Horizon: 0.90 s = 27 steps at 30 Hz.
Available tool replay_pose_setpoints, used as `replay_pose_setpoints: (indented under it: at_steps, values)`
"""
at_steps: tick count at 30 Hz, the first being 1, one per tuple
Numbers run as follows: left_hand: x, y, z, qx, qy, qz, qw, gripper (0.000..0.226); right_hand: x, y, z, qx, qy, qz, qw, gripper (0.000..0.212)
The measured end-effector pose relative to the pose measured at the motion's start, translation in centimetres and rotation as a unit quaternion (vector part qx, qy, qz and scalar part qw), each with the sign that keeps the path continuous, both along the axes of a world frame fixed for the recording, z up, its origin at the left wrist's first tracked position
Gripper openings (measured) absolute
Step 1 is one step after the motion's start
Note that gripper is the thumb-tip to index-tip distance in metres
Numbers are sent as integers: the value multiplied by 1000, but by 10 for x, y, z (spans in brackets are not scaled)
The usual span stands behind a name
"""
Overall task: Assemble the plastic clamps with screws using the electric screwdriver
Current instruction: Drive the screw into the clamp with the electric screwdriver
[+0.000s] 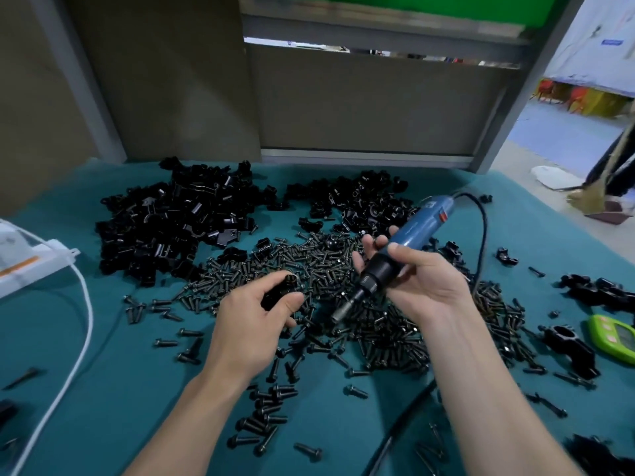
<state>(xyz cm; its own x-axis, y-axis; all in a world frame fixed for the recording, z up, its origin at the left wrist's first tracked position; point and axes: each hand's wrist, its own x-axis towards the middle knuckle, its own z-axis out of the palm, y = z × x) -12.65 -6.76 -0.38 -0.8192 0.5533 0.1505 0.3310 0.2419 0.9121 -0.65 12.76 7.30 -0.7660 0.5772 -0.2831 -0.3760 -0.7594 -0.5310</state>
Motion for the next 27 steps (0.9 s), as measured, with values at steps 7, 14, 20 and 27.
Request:
replay_pose_setpoints:
  at_steps: [7, 14, 20, 27]
  values:
    - [-1, -2, 0, -8, -19, -13, 1000, 45, -42, 1, -18, -30, 1, -68, 997, 20]
    - [3, -1, 1, -32, 18, 0, 999, 47, -44, -3, -34, -61, 40, -153, 985, 19]
    - [8, -2, 3, -27, 33, 27, 999, 45, -44, -3, -35, -91, 61, -171, 979, 22]
    - [18, 1, 6, -24, 28, 32, 999, 45, -45, -3, -36, -89, 78, -183, 976, 23]
